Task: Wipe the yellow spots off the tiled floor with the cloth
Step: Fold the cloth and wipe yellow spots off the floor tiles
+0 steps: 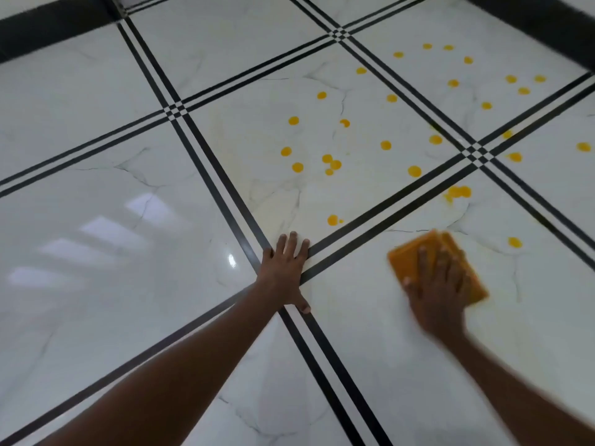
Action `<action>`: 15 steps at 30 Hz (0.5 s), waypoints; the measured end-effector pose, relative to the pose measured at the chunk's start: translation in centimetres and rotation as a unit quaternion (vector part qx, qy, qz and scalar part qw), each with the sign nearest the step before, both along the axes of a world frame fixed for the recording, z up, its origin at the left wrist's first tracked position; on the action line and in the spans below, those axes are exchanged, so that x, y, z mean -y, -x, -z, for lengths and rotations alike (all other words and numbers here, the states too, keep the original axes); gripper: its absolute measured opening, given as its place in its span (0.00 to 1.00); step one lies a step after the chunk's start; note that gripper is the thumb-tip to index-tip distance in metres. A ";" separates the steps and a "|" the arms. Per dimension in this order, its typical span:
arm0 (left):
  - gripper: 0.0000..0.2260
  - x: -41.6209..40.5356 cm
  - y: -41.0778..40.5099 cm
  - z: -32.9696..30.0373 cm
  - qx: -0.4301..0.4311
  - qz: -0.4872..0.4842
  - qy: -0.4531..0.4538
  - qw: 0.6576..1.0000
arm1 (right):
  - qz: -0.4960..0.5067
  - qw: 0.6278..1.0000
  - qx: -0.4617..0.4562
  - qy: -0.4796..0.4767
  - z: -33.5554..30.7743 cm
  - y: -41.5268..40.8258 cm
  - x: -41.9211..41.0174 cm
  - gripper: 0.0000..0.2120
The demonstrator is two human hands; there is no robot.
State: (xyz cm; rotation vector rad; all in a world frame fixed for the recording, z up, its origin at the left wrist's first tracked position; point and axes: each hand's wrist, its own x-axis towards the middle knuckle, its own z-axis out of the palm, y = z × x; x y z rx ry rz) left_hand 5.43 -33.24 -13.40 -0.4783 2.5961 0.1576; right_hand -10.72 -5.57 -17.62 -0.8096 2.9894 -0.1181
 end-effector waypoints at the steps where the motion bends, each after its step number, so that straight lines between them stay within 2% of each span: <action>1: 0.66 -0.1 0.3 -0.4 0.007 -0.004 -0.001 1.000 | -0.026 1.000 0.008 -0.014 0.1 -4.5 -0.1 0.33; 3: 0.66 -0.3 0.4 -0.8 0.016 -0.010 -0.010 1.000 | -0.126 0.991 0.052 -0.006 -0.3 -9.7 1.7 0.35; 4: 0.66 -0.2 0.3 -0.8 0.012 -0.015 -0.007 1.000 | -0.176 0.982 0.064 0.012 -0.8 -9.4 3.6 0.36; 7: 0.65 0.2 -0.1 0.0 0.003 -0.011 -0.009 1.000 | -0.319 0.947 0.043 0.013 0.3 -1.0 9.7 0.35; 8: 0.65 0.4 -0.1 0.3 -0.003 -0.010 -0.011 1.000 | -0.340 0.940 0.032 0.006 1.0 2.7 12.0 0.34; 11: 0.65 0.2 -0.2 0.2 0.007 -0.012 -0.014 1.000 | -0.220 0.975 -0.012 0.016 2.7 10.9 13.9 0.31; 13: 0.64 -0.4 0.7 -0.5 0.023 -0.012 -0.006 1.000 | -0.153 0.988 -0.007 0.020 2.2 11.0 9.7 0.32; 15: 0.60 -1.2 2.2 -1.7 0.017 -0.011 0.017 1.000 | -0.063 0.996 0.001 0.057 1.1 7.3 4.6 0.33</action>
